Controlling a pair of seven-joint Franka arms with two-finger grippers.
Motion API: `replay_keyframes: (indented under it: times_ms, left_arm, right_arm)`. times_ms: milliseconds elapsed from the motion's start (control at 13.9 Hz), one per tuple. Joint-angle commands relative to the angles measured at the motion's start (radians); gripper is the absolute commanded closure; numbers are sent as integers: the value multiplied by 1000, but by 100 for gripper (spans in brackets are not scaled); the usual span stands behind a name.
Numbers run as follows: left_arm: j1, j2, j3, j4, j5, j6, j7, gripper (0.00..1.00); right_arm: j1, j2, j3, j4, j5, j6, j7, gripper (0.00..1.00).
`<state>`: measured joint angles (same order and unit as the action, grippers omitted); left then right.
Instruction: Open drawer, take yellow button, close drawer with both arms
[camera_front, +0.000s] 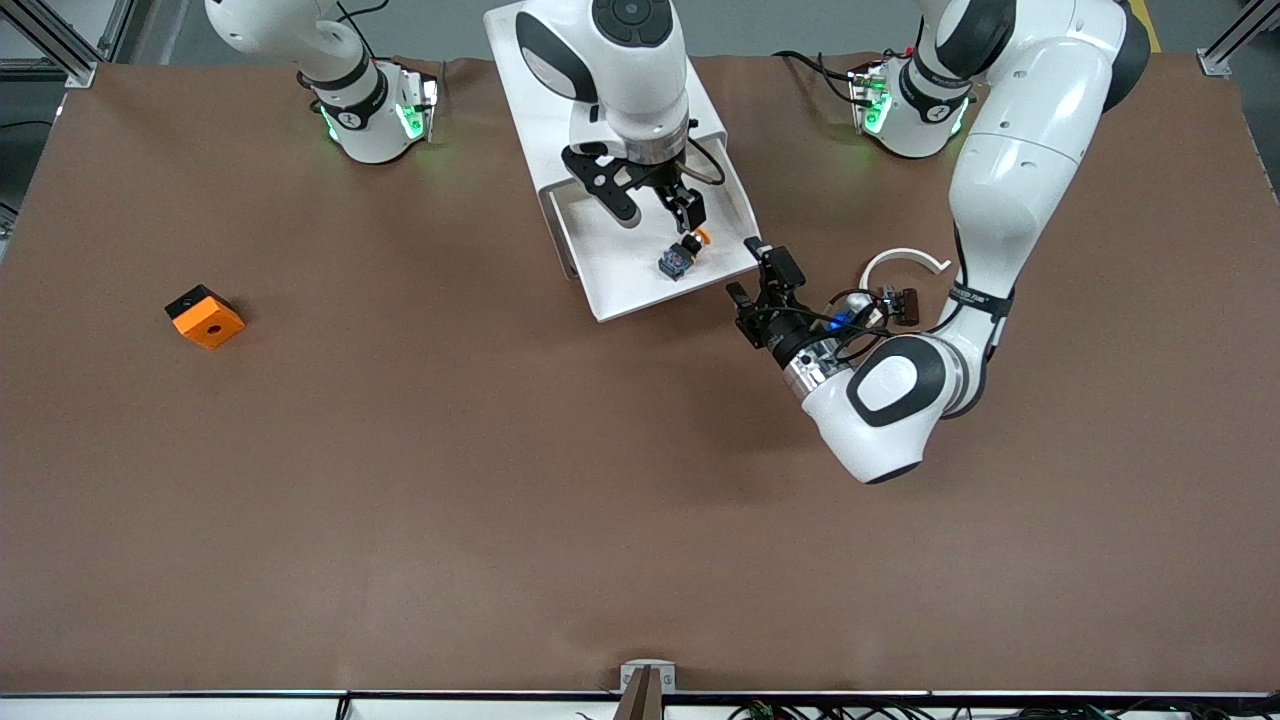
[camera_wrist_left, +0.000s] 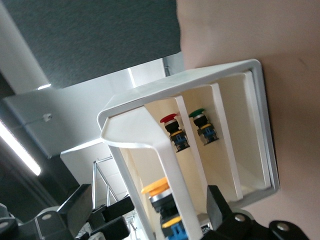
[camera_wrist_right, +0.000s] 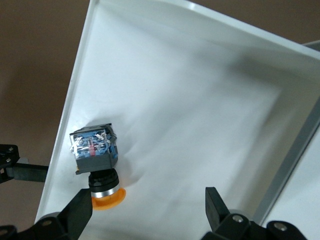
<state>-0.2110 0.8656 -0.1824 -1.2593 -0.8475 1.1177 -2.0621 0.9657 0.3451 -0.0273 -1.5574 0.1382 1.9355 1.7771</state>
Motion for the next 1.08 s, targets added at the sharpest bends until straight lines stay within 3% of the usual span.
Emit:
replay_keyframes:
  times_ms: [0, 502, 1004]
  left_arm:
    - [-13, -25, 3, 18, 63, 24, 109, 0]
    - [-34, -77, -2, 44, 189, 119, 405, 0]
    - [-50, -143, -5, 41, 384, 290, 738, 0]
  right_arm:
    - [-2, 75, -17, 134, -3, -16, 28, 0]
    - [-24, 175, -22, 209, -54, 0, 28, 0]
    - [-18, 187, -22, 209, -69, 16, 30, 0]
